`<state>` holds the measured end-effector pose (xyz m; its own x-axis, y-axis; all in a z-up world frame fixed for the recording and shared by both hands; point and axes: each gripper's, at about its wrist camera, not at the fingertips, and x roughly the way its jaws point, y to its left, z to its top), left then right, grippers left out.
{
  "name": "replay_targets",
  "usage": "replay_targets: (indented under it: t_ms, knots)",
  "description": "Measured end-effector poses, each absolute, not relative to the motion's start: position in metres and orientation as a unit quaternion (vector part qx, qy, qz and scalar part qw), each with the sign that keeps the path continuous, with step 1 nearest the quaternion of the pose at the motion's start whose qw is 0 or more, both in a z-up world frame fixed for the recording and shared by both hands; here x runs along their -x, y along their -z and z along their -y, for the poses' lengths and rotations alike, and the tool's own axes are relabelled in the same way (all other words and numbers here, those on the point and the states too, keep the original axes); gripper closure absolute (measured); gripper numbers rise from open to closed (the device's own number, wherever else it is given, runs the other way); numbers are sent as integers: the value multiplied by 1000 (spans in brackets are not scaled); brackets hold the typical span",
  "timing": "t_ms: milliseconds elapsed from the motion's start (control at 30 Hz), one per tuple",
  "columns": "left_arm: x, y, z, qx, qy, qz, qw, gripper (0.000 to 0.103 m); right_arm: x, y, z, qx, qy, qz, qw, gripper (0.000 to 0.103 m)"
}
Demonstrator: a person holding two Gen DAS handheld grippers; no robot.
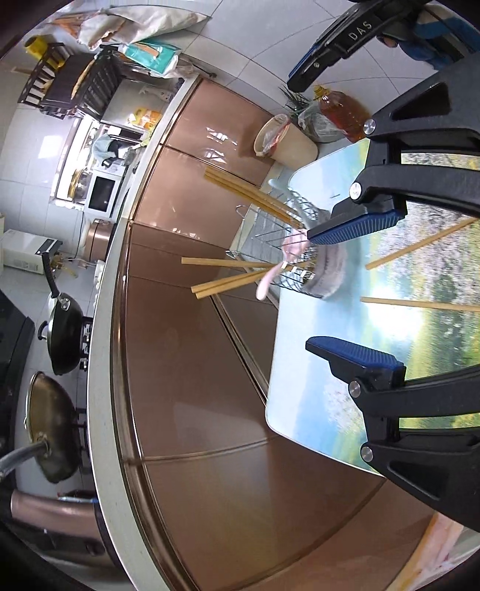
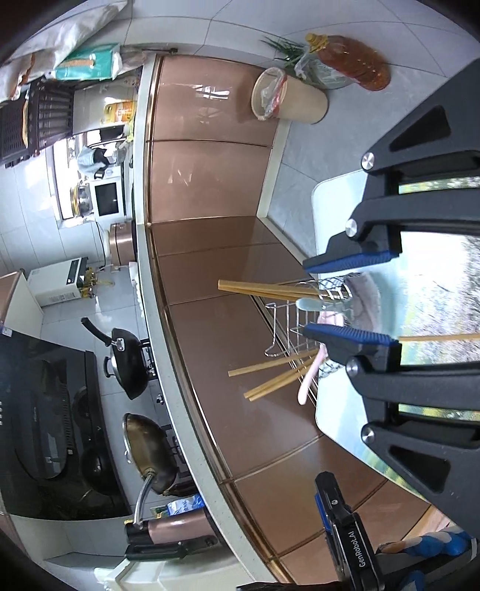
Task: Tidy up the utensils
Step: 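Move both open tools back down toward the last two chopsticks on the table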
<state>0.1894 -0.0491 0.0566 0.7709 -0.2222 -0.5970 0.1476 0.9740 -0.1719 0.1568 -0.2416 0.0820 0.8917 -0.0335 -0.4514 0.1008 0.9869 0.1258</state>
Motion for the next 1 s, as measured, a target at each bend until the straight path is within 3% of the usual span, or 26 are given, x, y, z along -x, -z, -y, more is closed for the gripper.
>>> replay_targets:
  t_ms: [467, 1000]
  knots:
    - [-123, -52, 12, 66, 83, -319, 942, 50, -82, -87, 227, -76, 34, -233, 969, 76]
    - [-67, -43, -1, 38, 39, -281, 958, 32, -34, -55, 221, -84, 45, -262, 960, 76]
